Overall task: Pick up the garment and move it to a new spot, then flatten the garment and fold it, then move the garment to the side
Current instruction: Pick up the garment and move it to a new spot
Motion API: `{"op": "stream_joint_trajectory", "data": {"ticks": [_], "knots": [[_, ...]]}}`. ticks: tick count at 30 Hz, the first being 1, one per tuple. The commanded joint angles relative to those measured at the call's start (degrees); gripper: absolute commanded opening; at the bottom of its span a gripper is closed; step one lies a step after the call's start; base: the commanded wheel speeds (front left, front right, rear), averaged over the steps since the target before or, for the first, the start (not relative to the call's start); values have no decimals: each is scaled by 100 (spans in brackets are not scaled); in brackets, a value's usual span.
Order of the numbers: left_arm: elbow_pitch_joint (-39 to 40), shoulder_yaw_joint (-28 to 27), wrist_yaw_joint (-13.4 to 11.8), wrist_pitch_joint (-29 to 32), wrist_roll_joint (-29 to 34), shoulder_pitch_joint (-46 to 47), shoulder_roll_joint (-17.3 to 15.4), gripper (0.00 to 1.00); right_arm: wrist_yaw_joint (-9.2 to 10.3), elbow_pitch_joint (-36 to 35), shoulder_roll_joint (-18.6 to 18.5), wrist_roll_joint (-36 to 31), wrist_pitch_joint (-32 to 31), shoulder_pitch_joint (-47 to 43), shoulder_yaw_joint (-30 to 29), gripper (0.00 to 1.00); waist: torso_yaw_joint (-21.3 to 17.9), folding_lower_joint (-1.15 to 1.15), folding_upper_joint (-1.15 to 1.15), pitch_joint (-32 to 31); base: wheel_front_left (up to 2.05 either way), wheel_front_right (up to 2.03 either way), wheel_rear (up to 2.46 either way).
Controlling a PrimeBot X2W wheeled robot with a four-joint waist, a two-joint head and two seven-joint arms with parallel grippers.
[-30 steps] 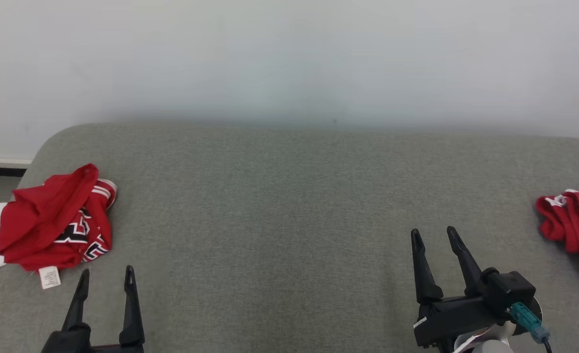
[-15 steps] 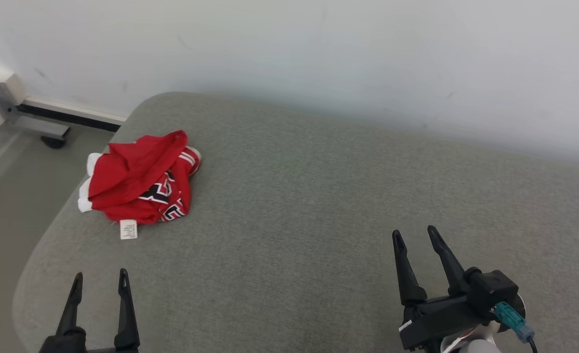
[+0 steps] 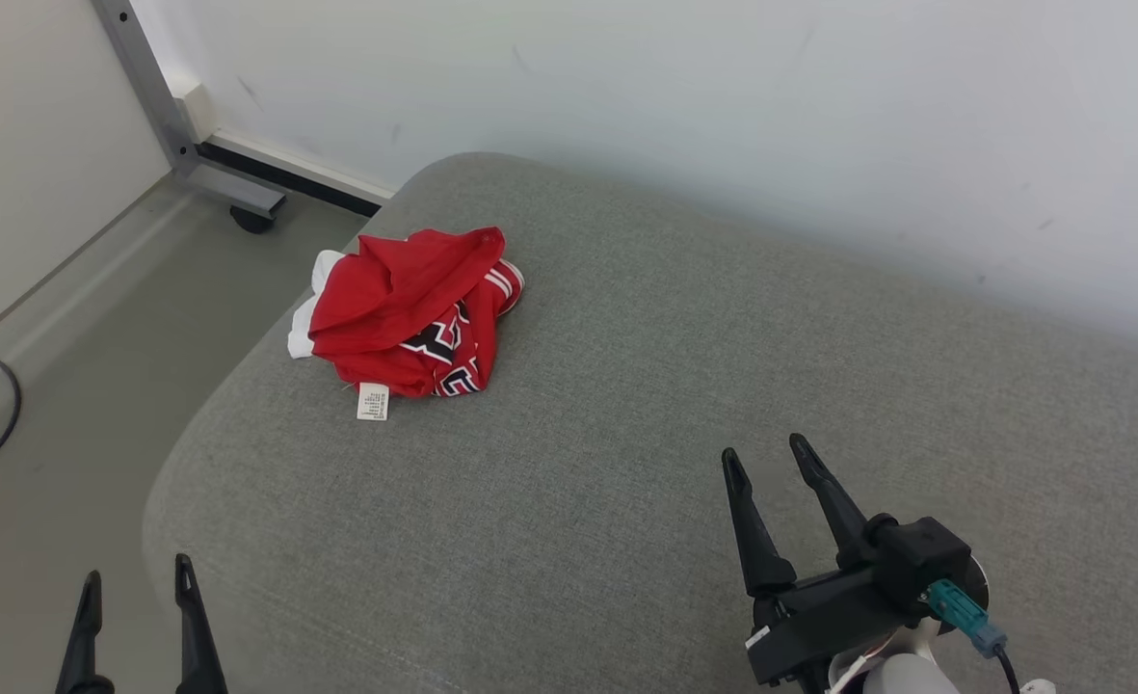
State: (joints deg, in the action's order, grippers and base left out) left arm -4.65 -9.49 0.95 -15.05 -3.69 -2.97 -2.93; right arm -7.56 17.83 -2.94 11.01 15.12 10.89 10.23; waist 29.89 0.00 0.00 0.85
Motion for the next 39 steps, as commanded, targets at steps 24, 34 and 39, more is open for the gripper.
{"op": "stream_joint_trajectory", "data": {"ticks": [24,34,39], "knots": [[-925,104,367,-19,-347,1191,-54,100,15,-252,-79,-573,1,77,-351,100,-152,0,0,883,0,0,0],[-2358,149,634,-18,-398,2953,-662,100,15,-658,-601,-596,1,471,-261,100,-878,0,0,1811,0,0,0],[-3173,402,649,-19,-523,3727,-1058,100,15,-852,-809,-599,1,607,-281,100,-1219,0,0,2209,0,0,0]]}}
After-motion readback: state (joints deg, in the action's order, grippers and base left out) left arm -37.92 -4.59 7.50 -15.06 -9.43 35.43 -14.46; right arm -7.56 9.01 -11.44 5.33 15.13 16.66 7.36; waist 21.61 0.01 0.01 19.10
